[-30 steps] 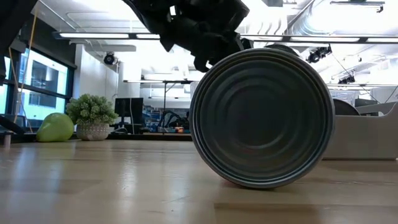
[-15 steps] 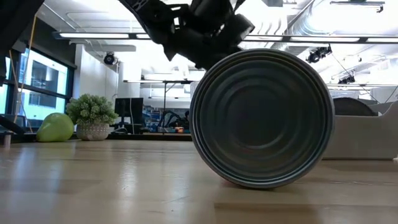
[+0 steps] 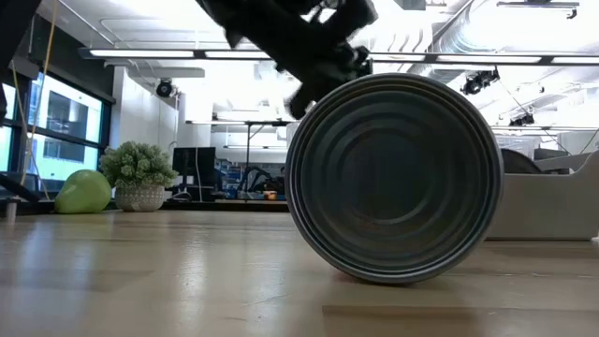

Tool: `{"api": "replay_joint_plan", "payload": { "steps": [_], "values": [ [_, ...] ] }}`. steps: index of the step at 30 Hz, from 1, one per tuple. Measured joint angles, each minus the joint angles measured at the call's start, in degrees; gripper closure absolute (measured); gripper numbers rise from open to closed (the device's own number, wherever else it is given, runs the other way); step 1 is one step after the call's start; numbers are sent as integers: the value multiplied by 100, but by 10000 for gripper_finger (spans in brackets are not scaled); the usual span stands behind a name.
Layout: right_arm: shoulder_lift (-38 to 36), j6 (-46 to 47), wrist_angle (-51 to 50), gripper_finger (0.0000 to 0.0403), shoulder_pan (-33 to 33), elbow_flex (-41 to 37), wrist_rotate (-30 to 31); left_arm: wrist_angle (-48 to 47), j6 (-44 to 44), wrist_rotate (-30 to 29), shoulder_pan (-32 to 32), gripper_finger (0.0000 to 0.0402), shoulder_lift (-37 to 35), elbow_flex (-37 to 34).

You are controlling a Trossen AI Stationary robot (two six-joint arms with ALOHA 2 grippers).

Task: Pick & Place Food Item
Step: Put the tangerines into the right transparent bin

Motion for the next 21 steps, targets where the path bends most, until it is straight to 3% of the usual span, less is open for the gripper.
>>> {"api": "replay_joint_plan", "payload": {
  "steps": [6,12,16,21],
  "values": [
    [4,2197,-1683,64,1,2,-996,-1262,-327,-22,-329,135,-414,-3],
    [4,4056,-2519,64,472,-5,-1639,-2005,-956,-17,-490,135,-571,-5],
    [4,5321,-2442,64,1222,-268,-1271,-2331,-1227,-15,-555,135,-558,-10],
    [131,6406,-1353,64,2075,-839,-601,-2604,-1610,-15,-662,135,-558,-10]
  ]
}}
